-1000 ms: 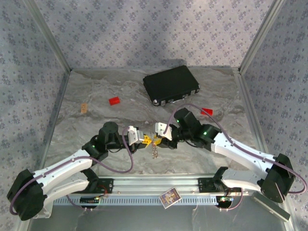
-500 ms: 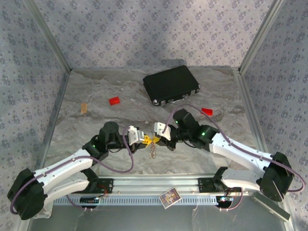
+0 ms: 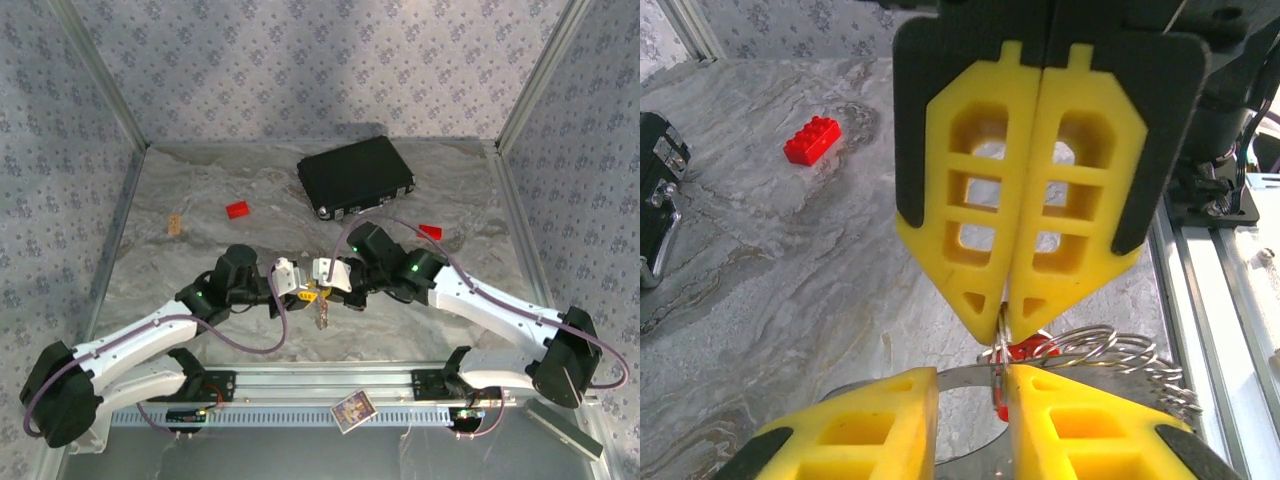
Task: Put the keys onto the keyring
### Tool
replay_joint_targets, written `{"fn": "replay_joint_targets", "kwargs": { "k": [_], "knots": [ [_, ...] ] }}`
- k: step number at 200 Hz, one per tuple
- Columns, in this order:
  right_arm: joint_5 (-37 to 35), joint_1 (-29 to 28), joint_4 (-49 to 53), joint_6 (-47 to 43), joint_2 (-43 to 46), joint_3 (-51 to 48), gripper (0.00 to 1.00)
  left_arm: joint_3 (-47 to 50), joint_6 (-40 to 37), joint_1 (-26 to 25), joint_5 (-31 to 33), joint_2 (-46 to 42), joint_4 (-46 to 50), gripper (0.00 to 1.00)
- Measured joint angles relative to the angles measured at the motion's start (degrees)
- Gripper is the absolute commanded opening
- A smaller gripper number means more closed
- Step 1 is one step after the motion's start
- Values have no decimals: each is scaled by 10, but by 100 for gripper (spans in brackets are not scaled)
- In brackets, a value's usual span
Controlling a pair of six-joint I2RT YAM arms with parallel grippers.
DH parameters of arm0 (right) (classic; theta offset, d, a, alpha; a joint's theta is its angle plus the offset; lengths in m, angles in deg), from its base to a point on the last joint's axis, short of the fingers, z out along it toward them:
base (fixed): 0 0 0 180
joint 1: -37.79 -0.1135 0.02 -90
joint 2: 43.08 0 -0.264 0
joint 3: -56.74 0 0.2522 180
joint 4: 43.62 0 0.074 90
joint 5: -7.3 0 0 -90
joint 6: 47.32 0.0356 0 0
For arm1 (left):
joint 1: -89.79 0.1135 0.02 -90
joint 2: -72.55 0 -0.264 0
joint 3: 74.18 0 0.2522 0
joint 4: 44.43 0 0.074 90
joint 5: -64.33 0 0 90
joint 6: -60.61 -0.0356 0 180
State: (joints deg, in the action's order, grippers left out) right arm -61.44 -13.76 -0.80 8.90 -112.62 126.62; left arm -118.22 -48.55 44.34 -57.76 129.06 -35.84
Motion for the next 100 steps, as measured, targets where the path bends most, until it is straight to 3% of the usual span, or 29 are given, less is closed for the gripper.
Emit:
{"fn": "replay_joint_targets", "kwargs": {
  "k": [55, 81, 100],
  "knots": [
    [-23, -14, 10, -7, -3, 9, 0, -4, -10, -1, -11, 10, 11, 1],
    [-22, -14, -7, -2, 0, 1, 27, -4, -9, -1, -13, 10, 9, 0],
    [-4, -8, -46, 8, 21, -31, 31, 2, 3, -1, -14, 10, -14, 0]
  ]
}}
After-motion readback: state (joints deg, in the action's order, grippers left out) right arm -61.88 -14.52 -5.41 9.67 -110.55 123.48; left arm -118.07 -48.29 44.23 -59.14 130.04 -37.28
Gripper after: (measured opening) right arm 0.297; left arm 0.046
